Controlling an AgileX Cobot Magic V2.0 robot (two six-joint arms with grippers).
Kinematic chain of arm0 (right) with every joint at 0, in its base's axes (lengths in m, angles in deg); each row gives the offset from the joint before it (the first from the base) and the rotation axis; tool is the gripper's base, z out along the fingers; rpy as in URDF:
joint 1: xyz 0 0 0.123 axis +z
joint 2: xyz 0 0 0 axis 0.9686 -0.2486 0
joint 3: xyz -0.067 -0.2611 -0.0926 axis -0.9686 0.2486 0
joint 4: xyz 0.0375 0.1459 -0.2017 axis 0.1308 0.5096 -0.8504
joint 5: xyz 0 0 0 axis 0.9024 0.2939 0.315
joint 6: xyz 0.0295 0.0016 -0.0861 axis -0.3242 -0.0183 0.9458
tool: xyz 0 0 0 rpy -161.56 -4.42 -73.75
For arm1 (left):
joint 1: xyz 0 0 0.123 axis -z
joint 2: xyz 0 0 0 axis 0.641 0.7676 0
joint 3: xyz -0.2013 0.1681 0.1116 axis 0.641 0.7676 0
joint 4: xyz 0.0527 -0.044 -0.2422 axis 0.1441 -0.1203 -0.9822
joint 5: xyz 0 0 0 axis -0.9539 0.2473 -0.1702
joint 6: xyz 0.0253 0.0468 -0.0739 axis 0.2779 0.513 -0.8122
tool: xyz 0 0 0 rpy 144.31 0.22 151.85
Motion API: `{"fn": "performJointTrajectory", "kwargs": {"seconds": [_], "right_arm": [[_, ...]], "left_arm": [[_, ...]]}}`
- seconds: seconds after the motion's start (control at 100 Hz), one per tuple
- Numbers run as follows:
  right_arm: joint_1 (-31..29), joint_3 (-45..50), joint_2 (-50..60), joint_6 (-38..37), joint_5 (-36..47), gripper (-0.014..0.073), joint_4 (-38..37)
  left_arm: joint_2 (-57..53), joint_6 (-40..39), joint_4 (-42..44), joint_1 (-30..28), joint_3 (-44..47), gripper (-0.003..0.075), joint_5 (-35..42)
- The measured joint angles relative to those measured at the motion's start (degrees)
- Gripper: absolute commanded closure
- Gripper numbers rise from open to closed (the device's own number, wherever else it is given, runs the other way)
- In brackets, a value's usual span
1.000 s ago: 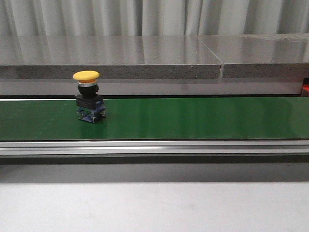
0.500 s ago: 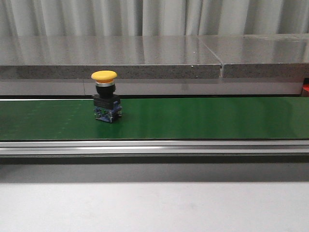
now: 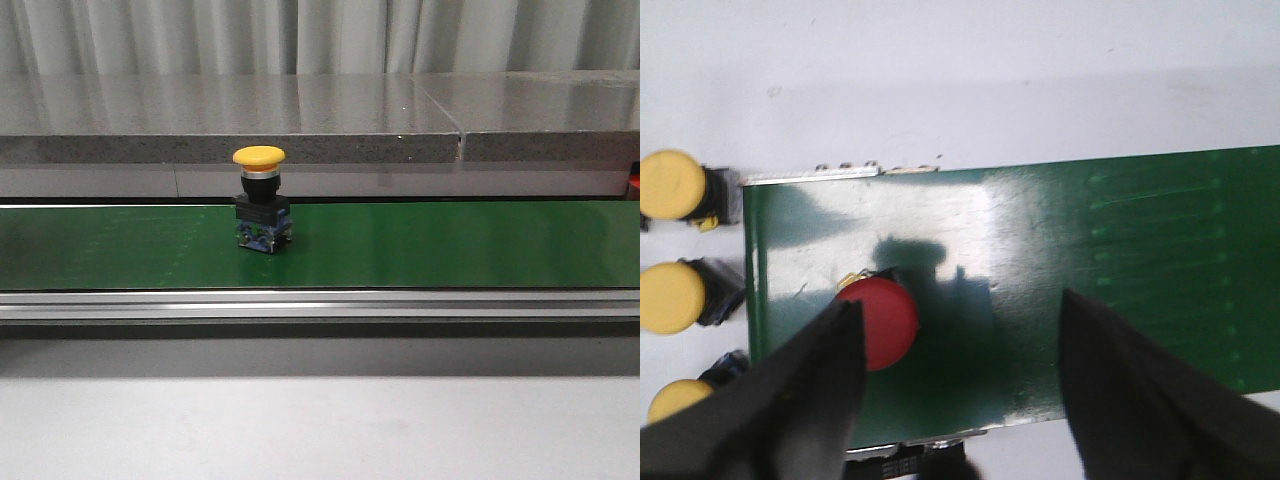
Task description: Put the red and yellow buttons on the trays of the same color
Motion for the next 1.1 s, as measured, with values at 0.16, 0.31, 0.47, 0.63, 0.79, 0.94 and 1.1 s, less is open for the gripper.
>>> {"fn": "performJointTrajectory", "kwargs": {"seconds": [0.16,0.31,0.47,0.63,0.79,0.94,1.1], "right_arm": [[0.0,0.0,0.0,0.0,0.0,0.0659,0.0],[0.0,0.0,0.0,0.0,0.0,0.0659,0.0],[0.0,0.0,0.0,0.0,0.0,0.0659,0.0],[0.0,0.0,0.0,0.0,0.0,0.0659,0.0],[0.0,0.0,0.0,0.0,0.0,0.0659,0.0],[0.0,0.0,0.0,0.0,0.1,0.0659,0.0],[0.0,0.0,0.0,0.0,1.9,0.0659,0.0]], "left_arm": [[-5.8,0.1,0.4,6.7,2.9,0.0739,2.4],[-11.7,0.4,0.4,10.9,7.4,0.0741,5.9],[-19.5,0.4,0.6,11.7,14.5,0.0741,9.0],[-29.0,0.4,0.7,11.7,22.6,0.0741,11.4],[-40.0,0.4,0.6,11.7,30.1,0.0741,12.6],[-50.8,0.4,0.3,11.7,35.9,0.0741,12.7],[-60.5,0.4,0.1,11.7,40.6,0.0741,12.4]]}}
